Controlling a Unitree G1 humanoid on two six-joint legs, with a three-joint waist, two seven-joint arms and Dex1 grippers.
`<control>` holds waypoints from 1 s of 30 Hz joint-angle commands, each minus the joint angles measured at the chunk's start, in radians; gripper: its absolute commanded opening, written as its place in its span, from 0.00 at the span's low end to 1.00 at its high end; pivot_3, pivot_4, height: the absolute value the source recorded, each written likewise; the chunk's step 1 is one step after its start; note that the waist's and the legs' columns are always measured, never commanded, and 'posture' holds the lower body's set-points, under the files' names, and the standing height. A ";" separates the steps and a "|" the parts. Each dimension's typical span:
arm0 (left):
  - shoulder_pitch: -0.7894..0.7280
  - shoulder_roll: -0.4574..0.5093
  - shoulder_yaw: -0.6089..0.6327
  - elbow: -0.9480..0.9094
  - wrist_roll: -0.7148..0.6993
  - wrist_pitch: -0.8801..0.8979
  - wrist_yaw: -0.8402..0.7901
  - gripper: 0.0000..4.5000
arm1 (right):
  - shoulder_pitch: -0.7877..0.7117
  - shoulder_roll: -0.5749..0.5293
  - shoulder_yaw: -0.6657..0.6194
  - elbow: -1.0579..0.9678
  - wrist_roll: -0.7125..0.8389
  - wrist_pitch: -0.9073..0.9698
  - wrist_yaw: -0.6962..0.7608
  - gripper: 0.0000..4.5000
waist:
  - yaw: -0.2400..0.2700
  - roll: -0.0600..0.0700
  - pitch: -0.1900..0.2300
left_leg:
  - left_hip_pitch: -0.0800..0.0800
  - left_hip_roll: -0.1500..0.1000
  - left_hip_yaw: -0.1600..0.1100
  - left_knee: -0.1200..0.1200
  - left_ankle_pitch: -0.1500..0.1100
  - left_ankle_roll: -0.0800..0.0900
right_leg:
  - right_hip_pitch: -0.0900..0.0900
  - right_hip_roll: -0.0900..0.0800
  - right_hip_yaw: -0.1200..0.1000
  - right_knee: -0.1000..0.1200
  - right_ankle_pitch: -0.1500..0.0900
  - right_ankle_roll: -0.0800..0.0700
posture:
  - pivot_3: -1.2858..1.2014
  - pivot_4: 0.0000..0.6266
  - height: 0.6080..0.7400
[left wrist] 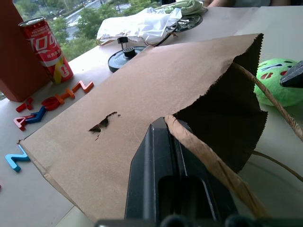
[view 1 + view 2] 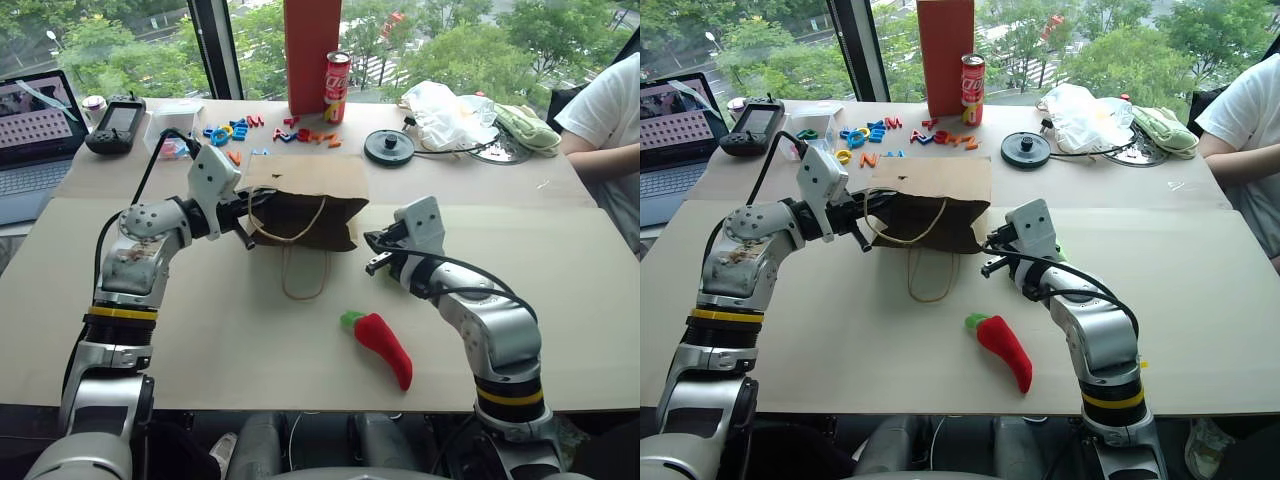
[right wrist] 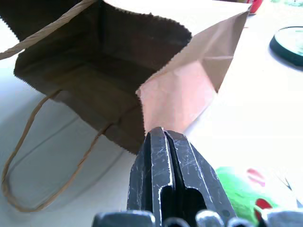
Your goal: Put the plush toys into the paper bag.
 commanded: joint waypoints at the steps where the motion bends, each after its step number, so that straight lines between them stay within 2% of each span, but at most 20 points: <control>1: -0.043 -0.019 0.039 -0.043 -0.042 0.036 0.023 0.00 | -0.035 -0.020 -0.060 0.004 -0.014 0.052 -0.056 0.16 | 0.001 0.000 0.000 | 0.000 0.000 0.000 0.000 0.000 0.000 | 0.000 0.000 0.000 0.000 0.000 0.000 | 0.52 0.24 0.99; 12: -0.066 -0.036 0.053 -0.088 -0.071 0.097 0.057 0.00 | -0.012 -0.067 0.002 0.083 -0.057 0.170 -0.117 0.99 | 0.000 0.000 0.000 | 0.000 0.000 0.000 0.000 0.000 0.000 | 0.000 0.000 0.000 0.000 0.000 0.000 | 0.52 0.24 0.99; 23: -0.073 -0.049 0.074 -0.120 -0.119 0.186 0.093 0.00 | 0.013 -0.090 0.034 0.118 -0.085 0.200 -0.137 1.00 | 0.002 0.000 0.000 | 0.000 -0.001 -0.001 0.000 0.000 0.000 | 0.001 -0.001 0.000 -0.001 0.000 0.000 | 0.52 0.24 0.99; 27: -0.073 -0.048 0.075 -0.125 -0.119 0.190 0.098 0.00 | 0.015 -0.098 0.031 0.108 -0.087 0.202 -0.132 0.79 | 0.002 0.000 0.000 | 0.000 -0.001 -0.001 0.000 0.000 0.000 | 0.001 -0.001 0.000 -0.001 0.000 0.000 | 0.52 0.24 0.99; 30: -0.072 -0.047 0.071 -0.123 -0.116 0.188 0.101 0.00 | 0.014 -0.107 0.031 0.109 -0.088 0.198 -0.129 0.54 | 0.001 0.000 0.000 | 0.000 -0.001 -0.001 0.000 0.000 0.000 | 0.001 -0.001 0.000 -0.001 0.000 0.000 | 0.52 0.24 0.99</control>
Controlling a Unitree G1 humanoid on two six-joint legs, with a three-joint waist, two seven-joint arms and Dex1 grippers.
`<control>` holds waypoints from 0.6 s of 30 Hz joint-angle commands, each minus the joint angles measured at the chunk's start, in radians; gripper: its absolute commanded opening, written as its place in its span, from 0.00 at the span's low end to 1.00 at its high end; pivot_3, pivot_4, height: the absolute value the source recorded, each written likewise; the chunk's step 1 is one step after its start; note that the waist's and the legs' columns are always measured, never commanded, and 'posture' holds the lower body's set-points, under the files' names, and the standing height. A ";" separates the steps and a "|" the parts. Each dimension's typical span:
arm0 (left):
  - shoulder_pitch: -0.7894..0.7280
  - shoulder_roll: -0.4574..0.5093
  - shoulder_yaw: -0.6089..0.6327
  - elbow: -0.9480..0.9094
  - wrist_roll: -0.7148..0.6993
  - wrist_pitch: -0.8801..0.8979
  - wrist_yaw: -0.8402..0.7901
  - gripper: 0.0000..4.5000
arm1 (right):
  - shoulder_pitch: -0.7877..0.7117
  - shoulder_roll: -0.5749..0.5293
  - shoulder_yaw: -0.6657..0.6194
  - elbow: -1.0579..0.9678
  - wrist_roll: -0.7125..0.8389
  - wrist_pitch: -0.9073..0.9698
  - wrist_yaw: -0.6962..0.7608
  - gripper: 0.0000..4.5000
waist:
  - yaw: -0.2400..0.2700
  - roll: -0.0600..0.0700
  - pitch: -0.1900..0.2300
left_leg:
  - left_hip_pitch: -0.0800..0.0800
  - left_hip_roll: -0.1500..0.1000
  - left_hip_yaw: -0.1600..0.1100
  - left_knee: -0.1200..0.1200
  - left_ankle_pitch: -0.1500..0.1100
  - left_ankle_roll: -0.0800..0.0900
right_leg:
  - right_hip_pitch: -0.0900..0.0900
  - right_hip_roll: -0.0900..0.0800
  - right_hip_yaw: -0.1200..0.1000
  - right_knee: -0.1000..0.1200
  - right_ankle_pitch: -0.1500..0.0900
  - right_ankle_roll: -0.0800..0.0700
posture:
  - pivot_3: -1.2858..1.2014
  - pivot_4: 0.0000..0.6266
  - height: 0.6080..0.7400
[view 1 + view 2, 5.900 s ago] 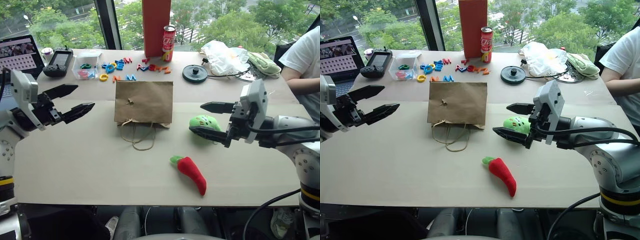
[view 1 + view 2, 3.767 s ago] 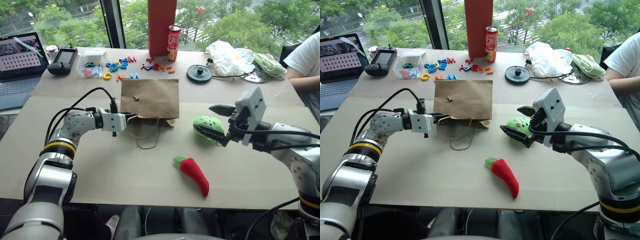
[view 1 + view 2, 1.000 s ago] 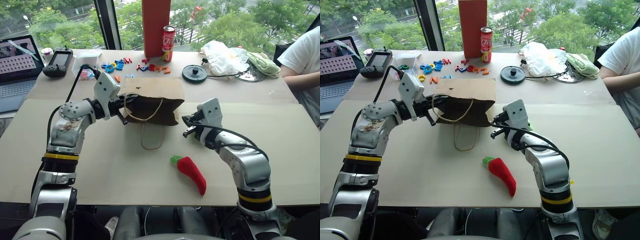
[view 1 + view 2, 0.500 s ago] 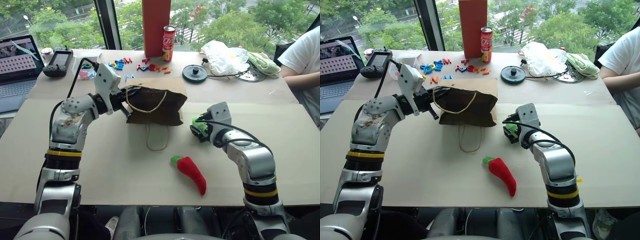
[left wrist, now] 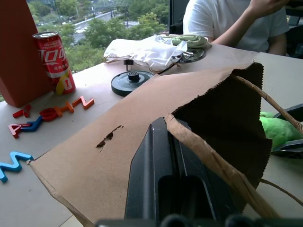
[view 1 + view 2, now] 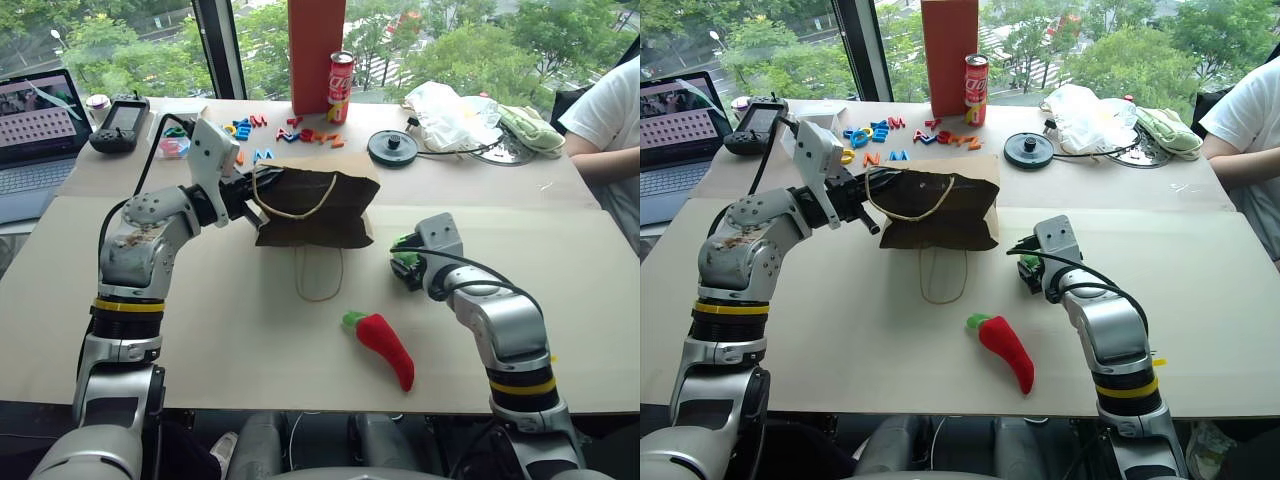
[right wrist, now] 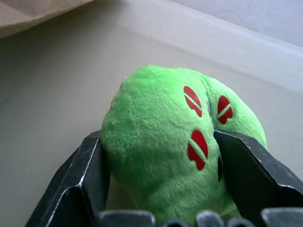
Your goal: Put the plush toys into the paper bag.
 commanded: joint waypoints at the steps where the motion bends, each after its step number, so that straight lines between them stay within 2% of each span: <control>1: -0.031 0.002 0.020 -0.034 -0.008 -0.010 0.008 0.00 | 0.016 -0.015 -0.005 0.000 -0.002 0.006 0.009 0.47 | 0.000 0.000 0.000 | 0.000 0.000 0.000 0.000 0.000 0.000 | 0.000 0.000 0.000 0.000 0.000 0.000 | 0.52 0.24 0.99; 4: -0.033 0.002 0.019 -0.030 -0.006 -0.010 0.011 0.00 | 0.014 -0.024 0.001 0.000 -0.006 -0.001 0.011 0.26 | 0.000 0.000 0.000 | 0.000 0.000 0.000 0.000 0.000 0.000 | 0.000 0.000 0.000 0.000 0.000 0.000 | 0.52 0.24 0.99; 9: -0.034 0.001 0.014 -0.031 -0.004 -0.007 0.018 0.00 | 0.013 -0.040 -0.018 -0.051 0.018 -0.058 0.051 0.26 | 0.000 0.000 0.000 | 0.000 0.000 0.000 0.000 0.000 0.000 | 0.000 0.000 0.000 0.000 0.000 0.000 | 0.52 0.24 0.99; 12: -0.032 0.002 0.012 -0.027 0.000 -0.008 0.019 0.00 | 0.014 -0.057 -0.125 -0.151 0.112 -0.087 0.141 0.26 | 0.000 0.000 0.000 | -0.001 0.000 0.000 0.000 0.000 0.000 | 0.000 0.000 0.000 0.000 0.000 0.000 | 0.52 0.24 0.99; 18: -0.016 0.009 0.005 -0.022 0.013 -0.018 0.010 0.00 | 0.016 -0.085 -0.291 -0.337 0.401 -0.007 0.335 0.26 | 0.000 0.000 0.000 | -0.001 0.000 -0.001 -0.001 0.000 0.000 | 0.000 0.000 0.000 -0.001 0.000 0.000 | 0.52 0.24 0.99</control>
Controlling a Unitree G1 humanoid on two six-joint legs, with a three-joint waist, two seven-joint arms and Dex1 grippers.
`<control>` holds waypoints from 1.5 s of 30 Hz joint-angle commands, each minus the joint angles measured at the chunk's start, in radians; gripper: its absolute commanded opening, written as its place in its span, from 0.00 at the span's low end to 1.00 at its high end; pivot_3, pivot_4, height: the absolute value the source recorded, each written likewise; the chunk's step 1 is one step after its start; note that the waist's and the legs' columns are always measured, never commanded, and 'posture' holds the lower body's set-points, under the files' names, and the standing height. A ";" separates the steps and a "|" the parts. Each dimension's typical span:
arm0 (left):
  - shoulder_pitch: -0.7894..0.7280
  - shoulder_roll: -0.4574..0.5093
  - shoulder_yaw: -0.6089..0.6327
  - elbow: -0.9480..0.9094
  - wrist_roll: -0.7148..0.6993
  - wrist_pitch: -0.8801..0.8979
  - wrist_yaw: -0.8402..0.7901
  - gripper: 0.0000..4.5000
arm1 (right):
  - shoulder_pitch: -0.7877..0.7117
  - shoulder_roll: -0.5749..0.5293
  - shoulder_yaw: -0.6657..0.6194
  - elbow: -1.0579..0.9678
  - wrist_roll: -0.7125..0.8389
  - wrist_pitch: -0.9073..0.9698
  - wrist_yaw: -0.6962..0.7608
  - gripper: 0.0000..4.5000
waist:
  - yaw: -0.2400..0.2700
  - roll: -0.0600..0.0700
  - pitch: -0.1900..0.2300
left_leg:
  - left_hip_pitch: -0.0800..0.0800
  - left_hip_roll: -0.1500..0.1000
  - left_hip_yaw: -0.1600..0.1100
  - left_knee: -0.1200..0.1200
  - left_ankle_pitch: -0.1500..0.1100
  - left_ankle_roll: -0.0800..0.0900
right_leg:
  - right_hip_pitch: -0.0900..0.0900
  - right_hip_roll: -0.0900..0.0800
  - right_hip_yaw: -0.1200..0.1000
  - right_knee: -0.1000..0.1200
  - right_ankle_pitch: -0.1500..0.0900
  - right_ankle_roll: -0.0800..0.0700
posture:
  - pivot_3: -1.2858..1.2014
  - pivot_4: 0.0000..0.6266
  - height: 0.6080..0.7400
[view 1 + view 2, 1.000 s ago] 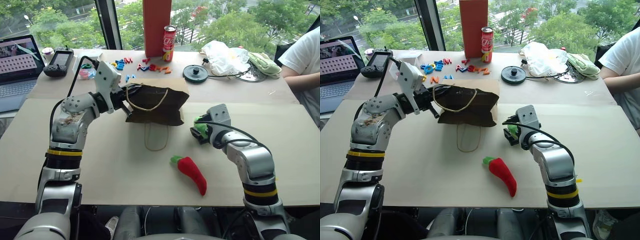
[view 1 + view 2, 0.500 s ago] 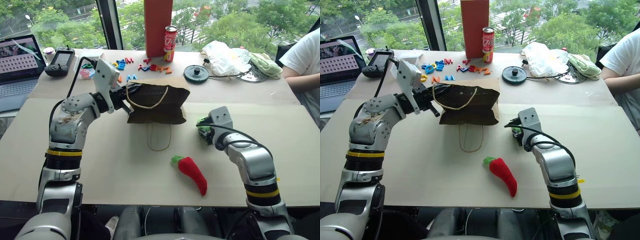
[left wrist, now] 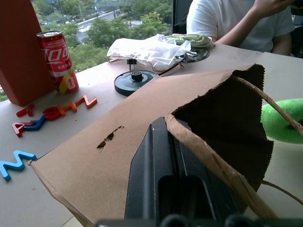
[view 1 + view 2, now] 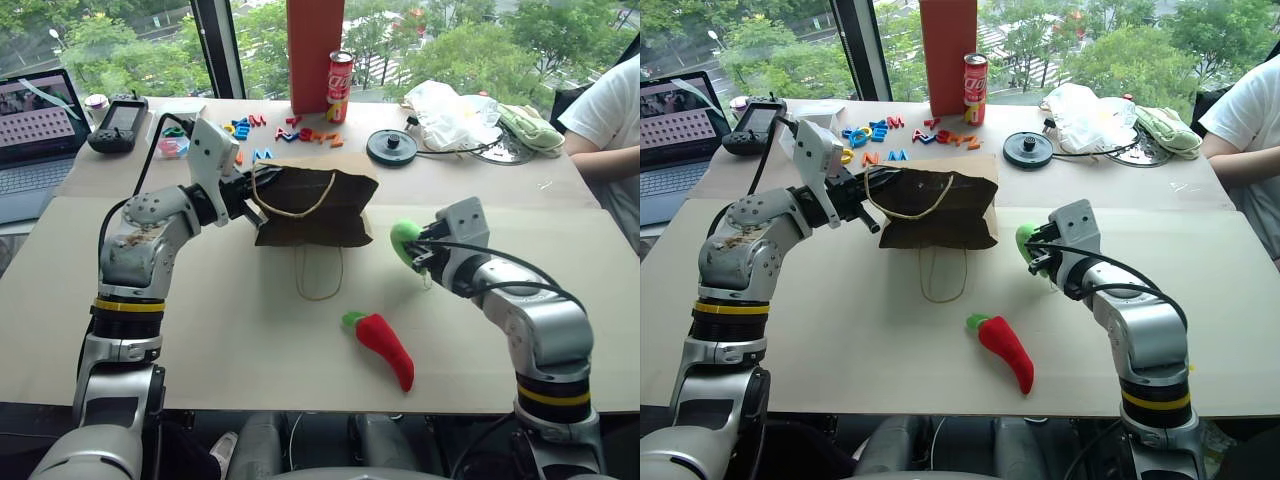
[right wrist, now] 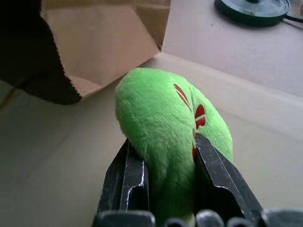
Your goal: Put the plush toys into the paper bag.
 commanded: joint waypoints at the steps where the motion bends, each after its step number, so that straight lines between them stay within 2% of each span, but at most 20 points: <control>1: -0.014 0.009 0.005 -0.023 0.007 -0.018 -0.001 0.00 | -0.010 0.009 -0.092 -0.138 0.208 0.052 0.102 0.26 | -0.002 0.000 0.000 | 0.000 0.000 0.000 0.000 0.000 0.000 | 0.000 0.000 0.000 0.000 0.000 0.000 | 0.52 0.24 0.99; 4: -0.011 0.008 0.006 -0.025 0.009 -0.017 -0.003 0.00 | -0.004 0.034 -0.120 -0.181 0.333 0.099 0.120 0.26 | -0.002 0.000 0.000 | 0.000 0.000 0.000 0.000 0.000 0.000 | 0.000 0.001 0.000 0.000 0.000 0.000 | 0.52 0.24 0.99; 8: -0.011 0.007 0.007 -0.029 0.014 -0.014 -0.005 0.00 | -0.020 0.061 -0.059 -0.216 0.402 0.112 0.084 0.26 | -0.001 0.000 0.000 | 0.000 0.000 -0.001 0.000 0.000 0.000 | 0.000 0.000 0.000 0.000 0.000 0.000 | 0.52 0.24 0.99; 16: 0.005 0.007 -0.002 -0.053 0.009 0.000 -0.013 0.00 | -0.084 0.126 0.170 -0.080 0.220 0.066 -0.134 0.26 | -0.002 0.000 0.000 | 0.001 0.000 0.000 0.000 0.000 0.000 | 0.000 0.000 0.000 0.001 0.000 0.000 | 0.52 0.24 0.99; 23: 0.021 -0.002 -0.026 -0.102 0.000 0.026 -0.021 0.00 | -0.182 0.230 0.232 0.081 0.123 0.057 -0.254 0.26 | -0.001 0.000 0.000 | -0.001 0.000 0.000 0.000 0.000 0.000 | -0.001 0.000 0.000 0.001 0.000 0.000 | 0.52 0.24 0.99; 28: 0.035 -0.010 -0.040 -0.136 -0.001 0.042 -0.024 0.00 | -0.278 0.360 0.174 0.190 0.097 0.107 -0.360 0.26 | -0.004 0.000 0.000 | 0.000 0.000 0.000 0.000 0.000 0.000 | -0.001 0.000 0.000 0.001 0.000 0.000 | 0.52 0.24 0.99; 35: 0.059 -0.024 -0.067 -0.173 0.000 0.051 -0.027 0.00 | -0.435 0.595 -0.079 0.393 0.059 0.016 -0.612 0.26 | 0.001 0.000 0.000 | -0.001 0.000 0.000 -0.001 0.000 -0.001 | -0.001 0.000 0.000 0.002 0.000 0.000 | 0.52 0.24 0.99; 37: 0.060 -0.028 -0.067 -0.184 -0.004 0.060 -0.026 0.00 | -0.451 0.620 -0.102 0.420 0.056 -0.024 -0.657 0.26 | 0.003 0.000 0.000 | -0.001 -0.001 0.000 -0.001 0.000 -0.001 | 0.000 -0.002 -0.001 0.002 0.000 0.000 | 0.52 0.24 0.99; 42: 0.058 -0.030 -0.064 -0.185 -0.003 0.067 -0.029 0.00 | -0.440 0.621 -0.062 0.456 0.039 -0.070 -0.704 0.26 | -0.011 0.001 0.000 | -0.002 -0.001 0.000 -0.003 0.000 -0.001 | -0.001 -0.002 -0.001 0.002 0.000 0.000 | 0.52 0.24 0.99; 44: 0.057 -0.029 -0.063 -0.187 -0.003 0.071 -0.030 0.00 | -0.428 0.626 -0.064 0.455 0.052 -0.071 -0.714 0.39 | -0.015 0.001 0.000 | -0.002 0.000 0.000 -0.003 0.000 -0.001 | -0.002 0.000 -0.001 0.003 0.000 0.000 | 0.52 0.24 0.99; 45: 0.057 -0.028 -0.062 -0.188 -0.003 0.072 -0.030 0.00 | -0.424 0.628 -0.064 0.453 0.061 -0.068 -0.713 0.42 | -0.017 0.001 0.000 | -0.002 0.000 -0.001 -0.003 0.000 -0.001 | -0.002 0.000 -0.001 0.003 0.000 0.000 | 0.52 0.24 0.99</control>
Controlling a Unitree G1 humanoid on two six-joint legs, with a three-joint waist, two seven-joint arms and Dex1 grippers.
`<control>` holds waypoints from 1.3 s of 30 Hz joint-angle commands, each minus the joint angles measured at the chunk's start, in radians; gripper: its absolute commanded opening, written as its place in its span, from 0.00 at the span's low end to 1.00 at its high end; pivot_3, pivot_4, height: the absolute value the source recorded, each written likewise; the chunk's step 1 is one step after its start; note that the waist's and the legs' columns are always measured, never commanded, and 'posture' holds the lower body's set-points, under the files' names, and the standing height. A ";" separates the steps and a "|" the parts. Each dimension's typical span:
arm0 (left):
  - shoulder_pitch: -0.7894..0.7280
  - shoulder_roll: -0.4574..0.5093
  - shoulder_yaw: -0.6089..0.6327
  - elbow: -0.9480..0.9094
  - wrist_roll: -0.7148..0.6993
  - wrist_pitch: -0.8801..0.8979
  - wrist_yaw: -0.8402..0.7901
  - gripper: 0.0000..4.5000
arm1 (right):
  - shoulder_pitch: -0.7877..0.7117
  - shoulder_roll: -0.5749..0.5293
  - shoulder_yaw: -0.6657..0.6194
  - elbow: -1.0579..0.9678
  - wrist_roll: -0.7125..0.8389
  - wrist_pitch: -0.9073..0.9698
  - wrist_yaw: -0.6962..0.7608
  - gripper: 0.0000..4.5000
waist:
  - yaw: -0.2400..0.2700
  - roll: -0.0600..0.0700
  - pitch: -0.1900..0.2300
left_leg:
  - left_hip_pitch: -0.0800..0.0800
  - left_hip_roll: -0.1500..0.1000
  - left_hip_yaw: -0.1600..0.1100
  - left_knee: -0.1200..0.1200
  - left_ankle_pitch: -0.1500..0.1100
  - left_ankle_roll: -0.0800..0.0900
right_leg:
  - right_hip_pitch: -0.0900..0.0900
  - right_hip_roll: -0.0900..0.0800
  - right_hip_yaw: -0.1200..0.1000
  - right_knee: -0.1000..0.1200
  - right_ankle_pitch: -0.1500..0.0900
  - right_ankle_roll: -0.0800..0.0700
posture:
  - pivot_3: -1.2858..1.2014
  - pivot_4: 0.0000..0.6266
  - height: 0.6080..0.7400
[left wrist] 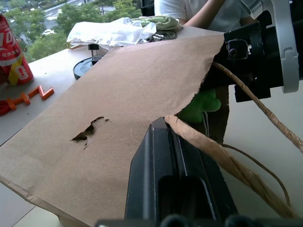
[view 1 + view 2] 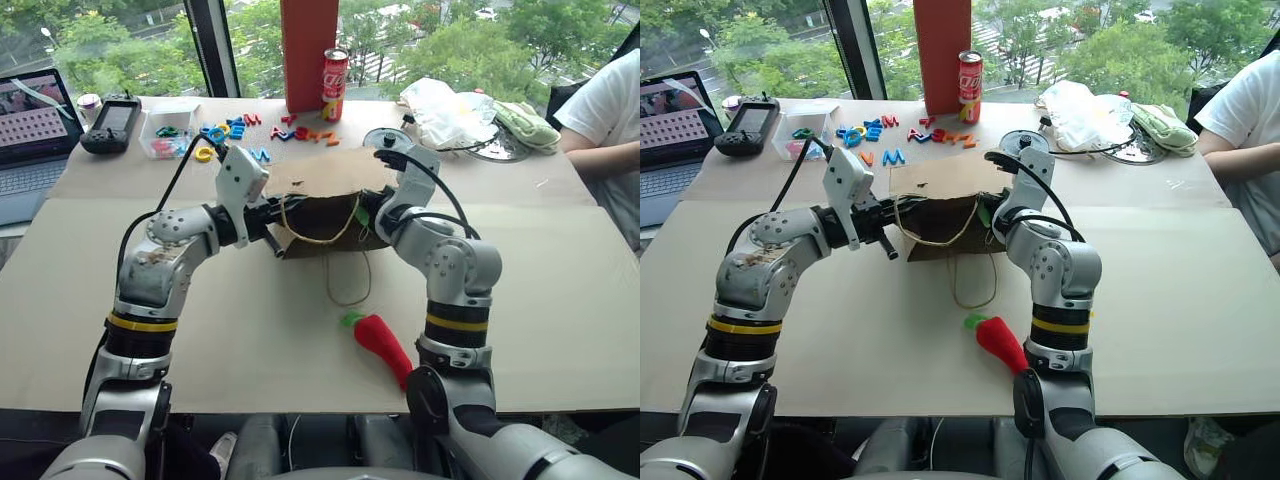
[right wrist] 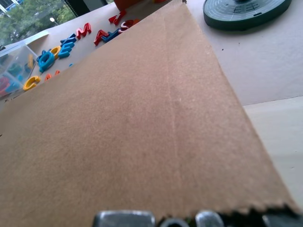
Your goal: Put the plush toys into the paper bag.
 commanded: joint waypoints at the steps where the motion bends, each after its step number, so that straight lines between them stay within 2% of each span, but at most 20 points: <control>1: -0.018 0.008 0.010 -0.041 -0.019 0.003 -0.007 0.00 | -0.025 0.088 0.012 -0.026 0.026 -0.021 -0.012 0.52 | -0.003 0.000 0.000 | 0.000 0.000 0.000 0.000 0.000 0.000 | 0.000 0.000 0.000 0.000 0.000 0.000 | 0.52 0.24 0.99; 6: -0.020 0.010 0.011 -0.037 -0.016 0.003 -0.008 0.00 | -0.028 0.090 0.027 -0.028 0.057 -0.010 -0.009 0.90 | -0.005 0.000 0.000 | 0.000 0.000 0.000 0.000 0.000 0.000 | 0.000 0.000 0.000 0.000 0.000 0.000 | 0.52 0.24 0.99; 16: -0.026 0.012 0.012 -0.024 -0.007 -0.002 -0.005 0.00 | -0.031 0.063 0.053 -0.054 0.105 0.012 0.007 0.90 | -0.010 0.000 0.000 | 0.000 0.000 0.000 0.000 0.000 0.000 | 0.000 0.000 0.000 0.000 0.000 0.000 | 0.52 0.24 0.99; 22: -0.022 0.010 0.009 0.000 0.004 -0.021 -0.005 0.00 | 0.020 0.010 0.091 -0.158 0.138 0.116 0.054 0.90 | -0.012 0.000 0.000 | 0.000 0.000 0.000 0.000 0.000 0.000 | 0.000 0.000 0.000 0.000 0.000 0.000 | 0.52 0.24 0.99; 26: -0.050 0.004 -0.011 0.065 0.017 -0.033 -0.021 0.00 | 0.120 -0.176 0.105 -0.394 0.242 0.365 0.177 0.90 | 0.000 0.000 0.000 | 0.000 0.000 -0.001 0.000 0.000 0.000 | 0.001 -0.001 -0.001 -0.001 0.000 0.000 | 0.52 0.24 0.99; 29: -0.063 0.002 -0.018 0.108 0.025 -0.053 -0.037 0.00 | 0.158 -0.289 0.091 -0.489 0.308 0.453 0.266 0.90 | 0.008 0.000 0.000 | -0.001 0.000 0.000 0.000 0.000 0.000 | 0.001 -0.002 0.001 -0.002 0.000 0.001 | 0.52 0.24 0.99; 34: -0.064 0.008 -0.021 0.164 0.043 -0.093 -0.056 0.00 | 0.219 -0.499 0.055 -0.587 0.388 0.542 0.426 0.90 | 0.010 0.000 0.000 | 0.000 -0.001 -0.001 0.000 0.000 0.000 | 0.001 0.000 0.000 -0.008 0.000 0.000 | 0.52 0.24 0.99; 36: -0.073 0.008 -0.018 0.172 0.044 -0.088 -0.055 0.00 | 0.261 -0.638 0.053 -0.625 0.435 0.558 0.505 0.90 | 0.012 0.001 0.000 | 0.000 0.000 -0.001 0.000 0.000 0.000 | 0.001 0.000 0.001 -0.008 0.000 0.000 | 0.52 0.24 0.99; 39: -0.083 0.009 -0.015 0.173 0.042 -0.083 -0.058 0.00 | 0.332 -0.767 0.062 -0.679 0.494 0.560 0.586 0.90 | 0.012 0.000 0.000 | 0.000 -0.001 -0.001 0.000 -0.001 0.001 | 0.002 0.000 0.001 -0.010 0.000 0.000 | 0.52 0.24 0.99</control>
